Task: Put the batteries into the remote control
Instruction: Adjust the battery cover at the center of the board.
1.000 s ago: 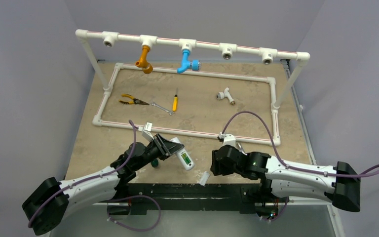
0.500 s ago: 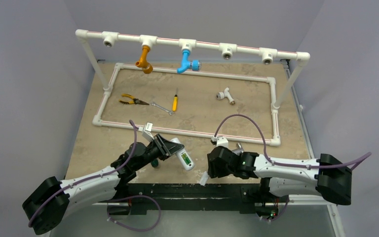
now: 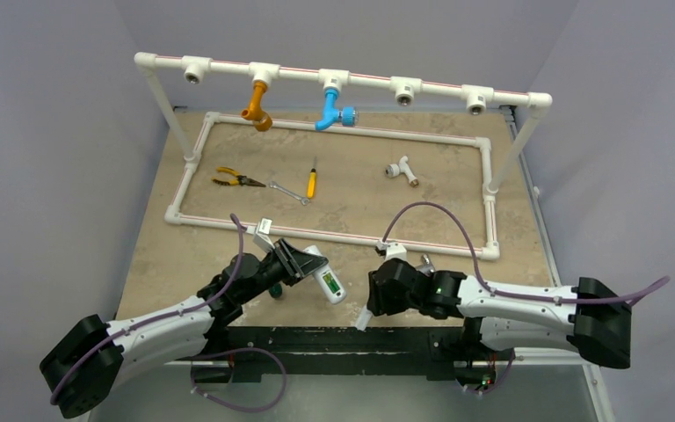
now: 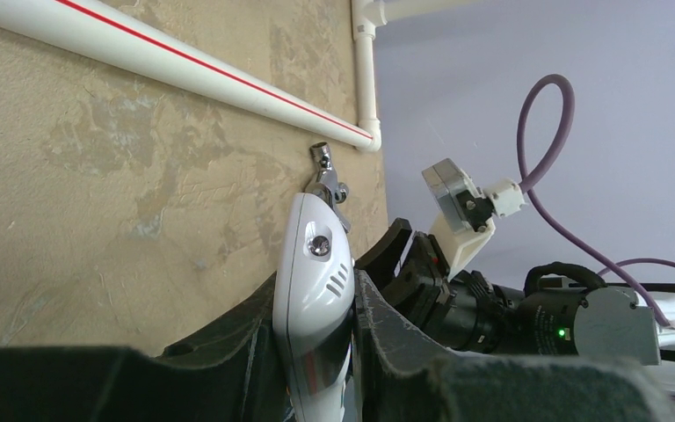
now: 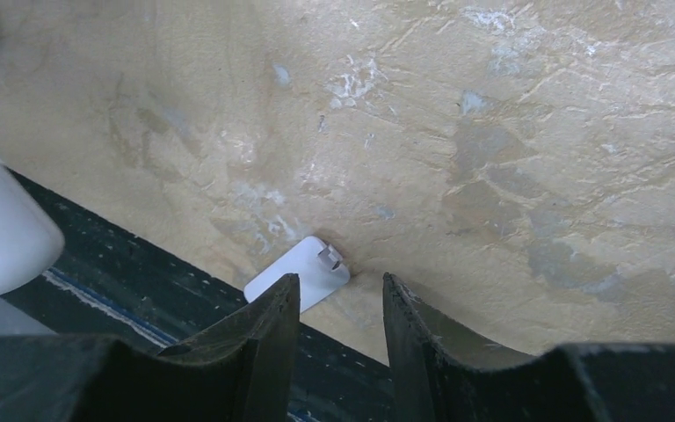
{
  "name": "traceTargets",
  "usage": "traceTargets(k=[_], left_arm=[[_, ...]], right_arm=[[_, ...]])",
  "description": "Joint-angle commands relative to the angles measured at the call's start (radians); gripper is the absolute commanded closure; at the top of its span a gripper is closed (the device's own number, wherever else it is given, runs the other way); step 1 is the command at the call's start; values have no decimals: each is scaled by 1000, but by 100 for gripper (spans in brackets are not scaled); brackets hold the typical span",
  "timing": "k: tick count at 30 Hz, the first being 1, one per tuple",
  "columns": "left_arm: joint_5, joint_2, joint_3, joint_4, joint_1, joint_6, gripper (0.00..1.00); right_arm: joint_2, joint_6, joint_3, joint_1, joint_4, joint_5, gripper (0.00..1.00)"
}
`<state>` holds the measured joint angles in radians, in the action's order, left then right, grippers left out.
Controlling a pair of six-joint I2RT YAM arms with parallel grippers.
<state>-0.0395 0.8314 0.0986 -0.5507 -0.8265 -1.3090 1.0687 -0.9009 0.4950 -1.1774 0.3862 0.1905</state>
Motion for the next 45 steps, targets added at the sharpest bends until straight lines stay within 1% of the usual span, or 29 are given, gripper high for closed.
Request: traceTargets(k=[1,5,9,10,15,18,20,24,28,33,45], left_arm=[[-8,-20,-8,-40,-6,-8,100],[-5,-39,-10,-25,-5,-6,100],[-2,-57,-8,-9,-5,-3,100],[-1,-59,-8,-8,-5,-1,100],[-3,-61,-8,-3,-6,-2,100],[-3,-61,-9,-2,-5,-3,100],[-2,-61,-8,-2,-5,-2,100],[0,-60,-10,-2,-5,-3,100],[0,-58,-10,-3,-5,-1,100],[0,-50,-7,-6,-5,-2,100],[-3,-50,-4,-3,-5,2,100]], right_arm=[[-74,-10,-12,-1,7,-31,62],[-111,-15,-36,0,-38,-97,63],[-124,-26,-52,-1,-91,-136,70],[-123,-27,-56,-1,-110,-152,73],[-83,-40,-61,-1,-166,-175,81],[-41,-32,-53,-1,-188,-187,84],[-10,-27,-43,-2,-180,-183,85],[45,-23,-7,-1,-112,-120,87],[69,-20,19,-2,-75,-85,87],[91,-29,42,-1,-69,-60,87],[204,-46,110,-1,-89,-5,86]])
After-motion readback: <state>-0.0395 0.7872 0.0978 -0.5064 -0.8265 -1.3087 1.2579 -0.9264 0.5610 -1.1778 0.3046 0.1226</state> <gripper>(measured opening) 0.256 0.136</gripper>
